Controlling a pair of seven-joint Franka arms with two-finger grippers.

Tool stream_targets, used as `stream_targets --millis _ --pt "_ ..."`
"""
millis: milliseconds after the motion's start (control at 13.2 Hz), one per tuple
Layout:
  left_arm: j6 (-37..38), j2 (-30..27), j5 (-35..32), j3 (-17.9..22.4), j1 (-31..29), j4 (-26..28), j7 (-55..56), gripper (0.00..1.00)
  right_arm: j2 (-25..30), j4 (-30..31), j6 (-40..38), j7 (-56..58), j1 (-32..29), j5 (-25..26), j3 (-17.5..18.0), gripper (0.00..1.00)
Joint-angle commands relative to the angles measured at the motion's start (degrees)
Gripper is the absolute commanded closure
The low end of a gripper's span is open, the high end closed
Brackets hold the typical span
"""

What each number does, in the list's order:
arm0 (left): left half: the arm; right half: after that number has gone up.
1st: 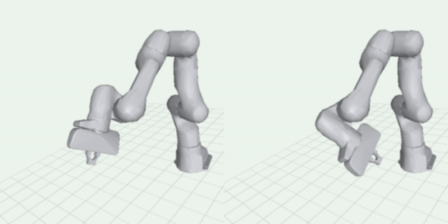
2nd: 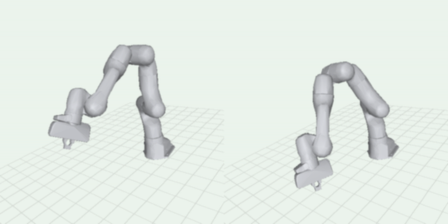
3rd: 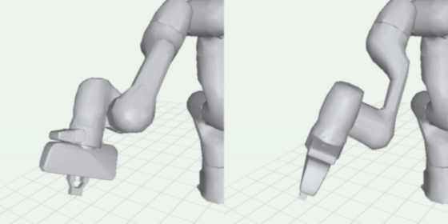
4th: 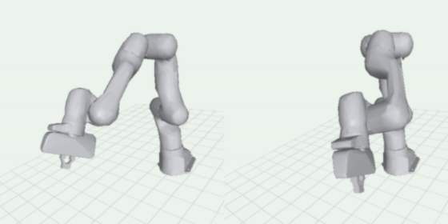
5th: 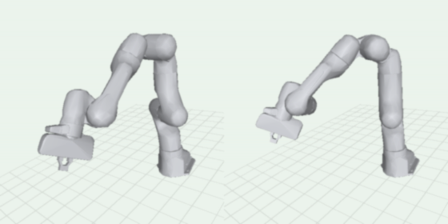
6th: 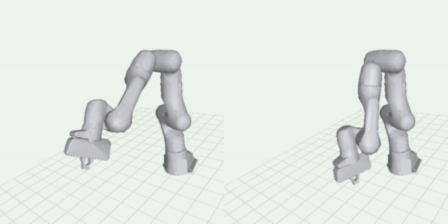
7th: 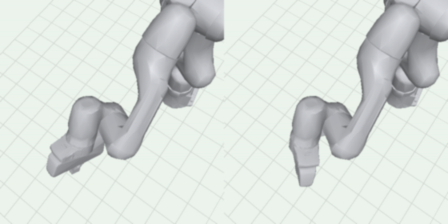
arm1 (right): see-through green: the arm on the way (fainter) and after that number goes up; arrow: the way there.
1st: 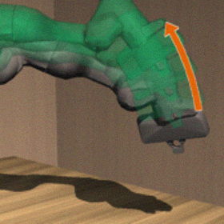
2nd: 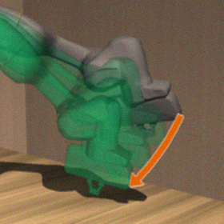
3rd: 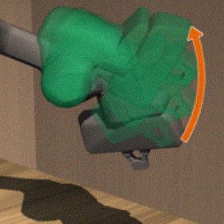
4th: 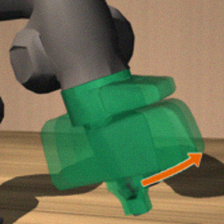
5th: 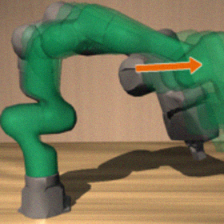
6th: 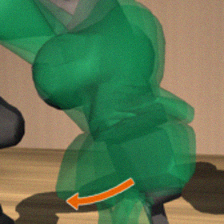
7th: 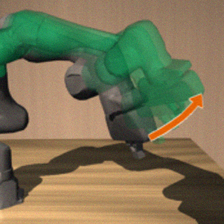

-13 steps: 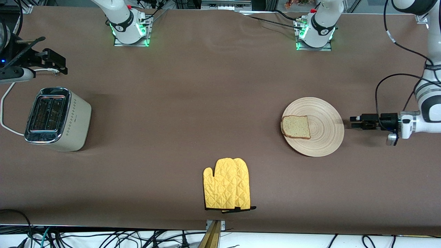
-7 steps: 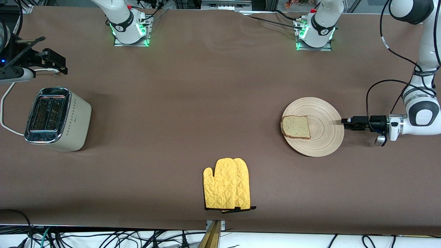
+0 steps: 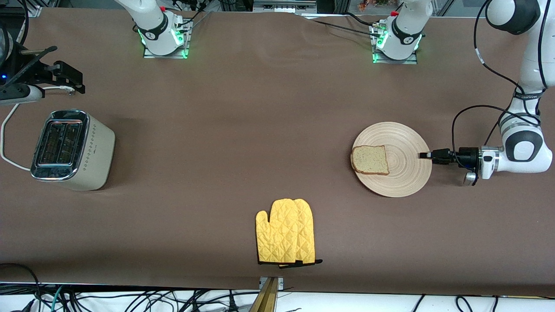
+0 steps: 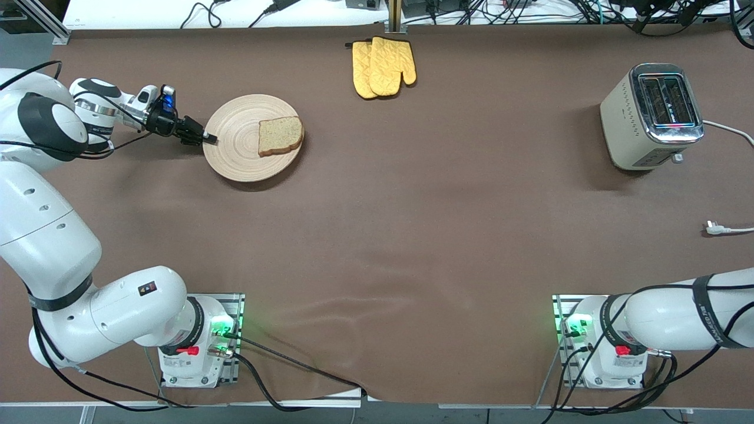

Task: Move plate and put bread in toaster
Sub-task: 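Move the left gripper down to the wooden plate's rim, then push the wooden plate with the left gripper toward the toaster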

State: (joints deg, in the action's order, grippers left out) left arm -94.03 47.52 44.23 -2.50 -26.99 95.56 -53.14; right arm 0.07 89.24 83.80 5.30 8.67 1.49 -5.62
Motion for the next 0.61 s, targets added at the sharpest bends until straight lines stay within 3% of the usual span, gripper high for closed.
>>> stream_targets --millis 0,379,530 --pt "0.1 0.3 1.1 0.3 0.5 -0.6 0.0 1.00 0.5 -0.4 -0.9 0.1 -0.1 0.5 0.2 0.00" --pt "5.0 -0.9 1.7 -0.3 0.6 -1.9 7.9 1.00 0.5 -0.4 -0.8 0.0 -0.1 0.5 0.2 0.00" --pt "5.3 -2.6 1.6 -4.2 0.8 -2.8 9.9 1.00 0.5 -0.4 -0.7 -0.1 -0.1 0.5 0.2 0.00"
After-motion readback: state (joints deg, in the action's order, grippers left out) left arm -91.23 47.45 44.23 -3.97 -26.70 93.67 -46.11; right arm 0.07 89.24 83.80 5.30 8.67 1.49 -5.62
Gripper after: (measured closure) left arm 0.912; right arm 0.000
